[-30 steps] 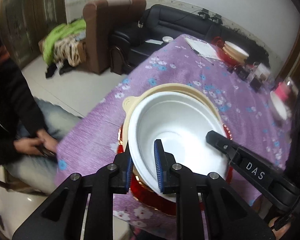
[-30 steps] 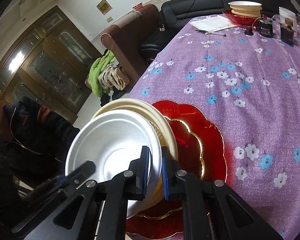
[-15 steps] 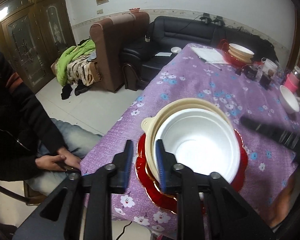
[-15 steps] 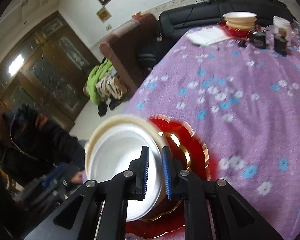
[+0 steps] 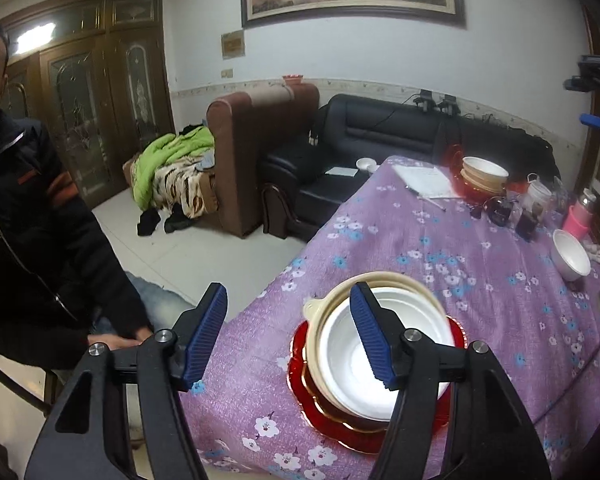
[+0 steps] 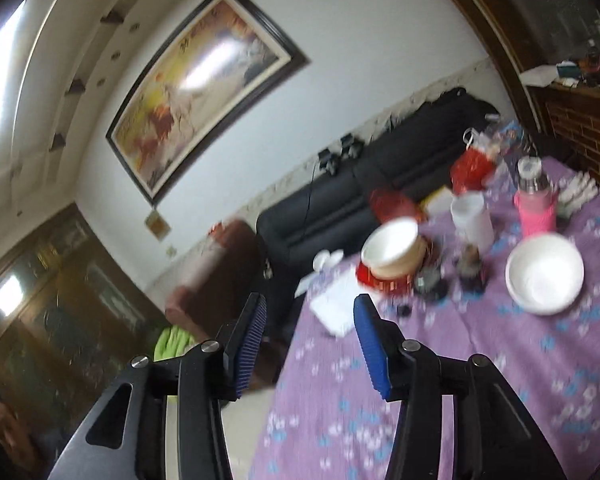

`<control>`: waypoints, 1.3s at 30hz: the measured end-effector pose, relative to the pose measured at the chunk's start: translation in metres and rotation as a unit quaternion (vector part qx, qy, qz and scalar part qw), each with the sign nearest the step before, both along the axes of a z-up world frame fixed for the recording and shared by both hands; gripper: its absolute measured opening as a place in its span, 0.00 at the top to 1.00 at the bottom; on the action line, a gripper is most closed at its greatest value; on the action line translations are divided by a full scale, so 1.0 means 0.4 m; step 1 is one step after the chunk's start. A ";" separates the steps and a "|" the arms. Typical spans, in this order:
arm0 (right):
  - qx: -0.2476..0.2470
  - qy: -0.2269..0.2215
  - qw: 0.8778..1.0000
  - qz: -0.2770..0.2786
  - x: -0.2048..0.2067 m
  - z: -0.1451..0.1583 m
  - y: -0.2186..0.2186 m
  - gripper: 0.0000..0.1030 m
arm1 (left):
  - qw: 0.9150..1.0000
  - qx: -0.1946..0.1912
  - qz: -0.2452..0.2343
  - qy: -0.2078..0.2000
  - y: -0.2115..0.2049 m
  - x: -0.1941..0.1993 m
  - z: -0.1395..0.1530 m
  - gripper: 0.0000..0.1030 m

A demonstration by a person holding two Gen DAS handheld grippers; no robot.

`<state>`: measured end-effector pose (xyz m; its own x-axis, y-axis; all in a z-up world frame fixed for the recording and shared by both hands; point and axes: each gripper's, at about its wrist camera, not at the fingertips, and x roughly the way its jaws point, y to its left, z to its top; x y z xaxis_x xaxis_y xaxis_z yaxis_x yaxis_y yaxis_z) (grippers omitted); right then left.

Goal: Organize plates and bowls
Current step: 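Move both grippers to the rim of the remaining white foam bowl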

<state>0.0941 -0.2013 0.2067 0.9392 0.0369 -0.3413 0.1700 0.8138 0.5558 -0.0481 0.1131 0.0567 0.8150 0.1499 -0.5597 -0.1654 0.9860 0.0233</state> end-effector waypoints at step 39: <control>0.089 0.162 0.975 -0.123 -0.133 -0.531 -0.720 0.52 | 0.940 -0.179 -0.226 0.184 -0.921 0.568 -0.143 0.39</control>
